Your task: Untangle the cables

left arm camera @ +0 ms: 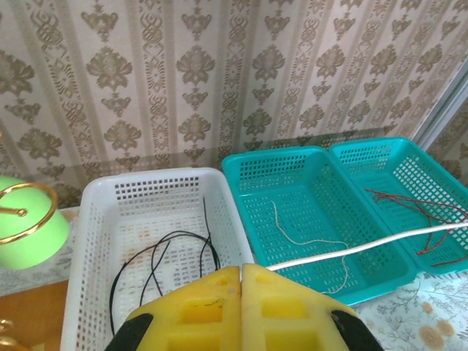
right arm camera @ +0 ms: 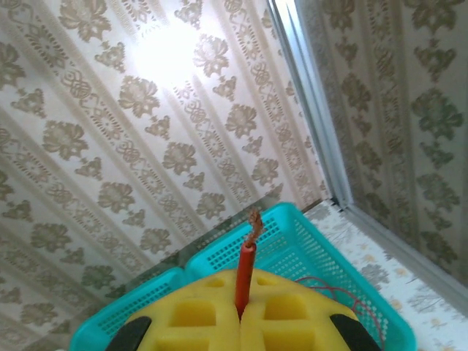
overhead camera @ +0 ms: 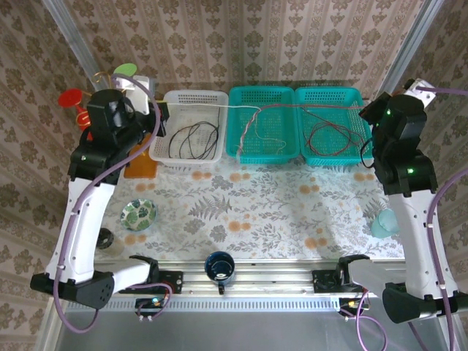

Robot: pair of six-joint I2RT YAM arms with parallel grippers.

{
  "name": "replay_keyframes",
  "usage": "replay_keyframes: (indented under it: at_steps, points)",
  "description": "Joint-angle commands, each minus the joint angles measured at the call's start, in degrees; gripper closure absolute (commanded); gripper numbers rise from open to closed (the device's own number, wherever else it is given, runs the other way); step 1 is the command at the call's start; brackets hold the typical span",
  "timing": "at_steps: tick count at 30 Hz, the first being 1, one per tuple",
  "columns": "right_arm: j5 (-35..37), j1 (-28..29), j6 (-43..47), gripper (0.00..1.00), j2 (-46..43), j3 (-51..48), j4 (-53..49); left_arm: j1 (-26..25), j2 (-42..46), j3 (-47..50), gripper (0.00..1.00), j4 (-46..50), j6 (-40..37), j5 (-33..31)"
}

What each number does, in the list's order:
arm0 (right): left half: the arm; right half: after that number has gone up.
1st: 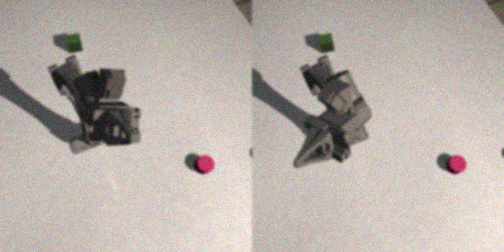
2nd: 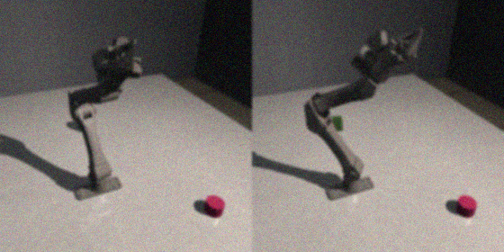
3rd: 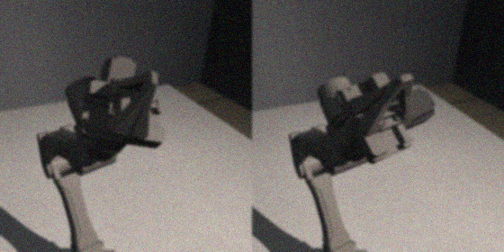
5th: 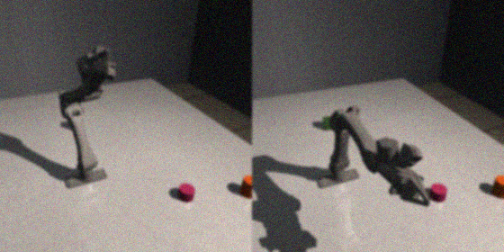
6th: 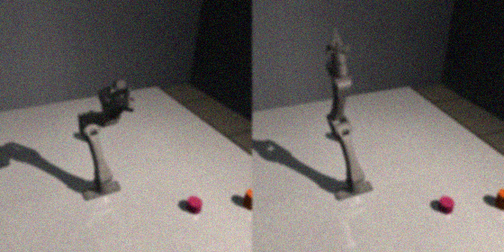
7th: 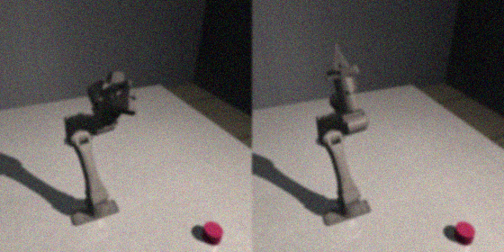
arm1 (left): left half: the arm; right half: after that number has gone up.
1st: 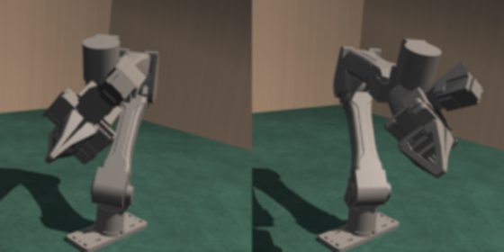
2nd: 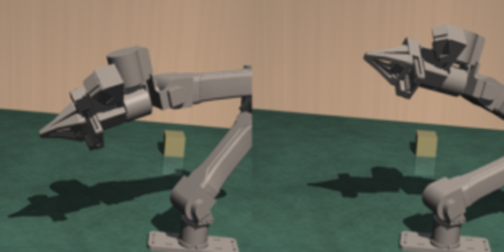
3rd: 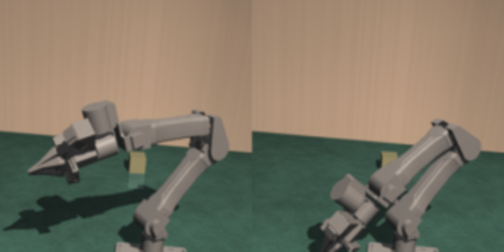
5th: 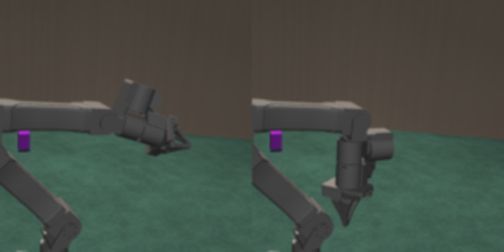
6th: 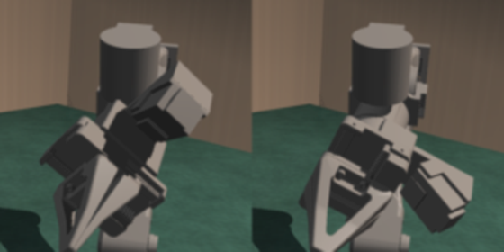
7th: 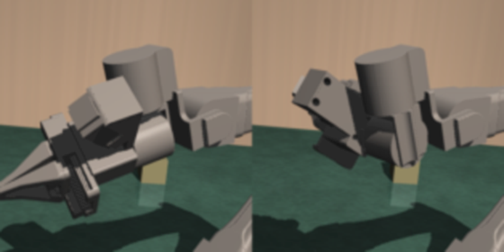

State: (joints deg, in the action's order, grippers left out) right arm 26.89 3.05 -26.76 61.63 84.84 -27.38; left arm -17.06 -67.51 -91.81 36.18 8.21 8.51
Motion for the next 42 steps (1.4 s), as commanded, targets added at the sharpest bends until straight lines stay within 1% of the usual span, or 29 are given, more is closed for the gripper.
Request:
replay_keyframes:
  at_steps: [1, 9, 17, 22, 25, 27, 31, 34, 37, 40, 42]
  points:
    - [4.09, -1.58, 3.53, 1.0, 0.07, 2.26, 0.78, 2.12, 1.49, 0.71, 1.0, 3.61, 0.59, -0.14]
    - [4.9, -6.13, 6.41, 1.0, 0.51, 2.8, 2.77, 7.8, 2.61, 2.55, 1.0, 10.5, 0.12, -1.61]
    - [9.43, -9.89, 8.74, 1.0, 2.61, 3.86, 4.08, 12.41, 4.84, 5.65, 1.0, 13.35, 1.64, -3.16]
    - [11.39, -10.76, 9.81, 1.0, 2.83, 2.82, 4.72, 14.82, 5.45, 6.89, 1.0, 14.62, 2.81, -4.09]
    - [14.7, -11.52, 10.7, 1.0, 3.23, 2.44, 4.5, 17.73, 5.19, 7.78, 1.0, 15.48, 3.77, -2.75]
    - [15.67, -12.43, 11.41, 1.0, 3.09, 1.78, 4.72, 19.56, 5.15, 8.59, 1.0, 15.76, 4.0, -1.39]
    - [16.6, -14.65, 12.37, 1.0, 2.8, 0.47, 5.19, 20.0, 5.62, 9.77, 1.0, 15.74, 3.94, -1.25]
    - [15.93, -16.17, 12.4, 1.0, 2.63, -0.24, 5.19, 20.27, 5.95, 9.95, 1.0, 15.97, 3.93, -1.48]
    - [16.1, -17.86, 13.5, 1.0, 2.93, -0.76, 5.58, 21.13, 5.89, 9.9, 1.0, 16.78, 2.7, -3.19]
    - [15.64, -20.39, 13.68, 1.0, 3.24, -1.14, 5.2, 23.88, 6.11, 10.31, 1.0, 17.17, 3.01, -0.95]
    - [15.54, -21.56, 13.78, 1.0, 3.16, -1.68, 5.31, 24.19, 6.39, 11.19, 1.0, 16.8, 3.31, -0.25]
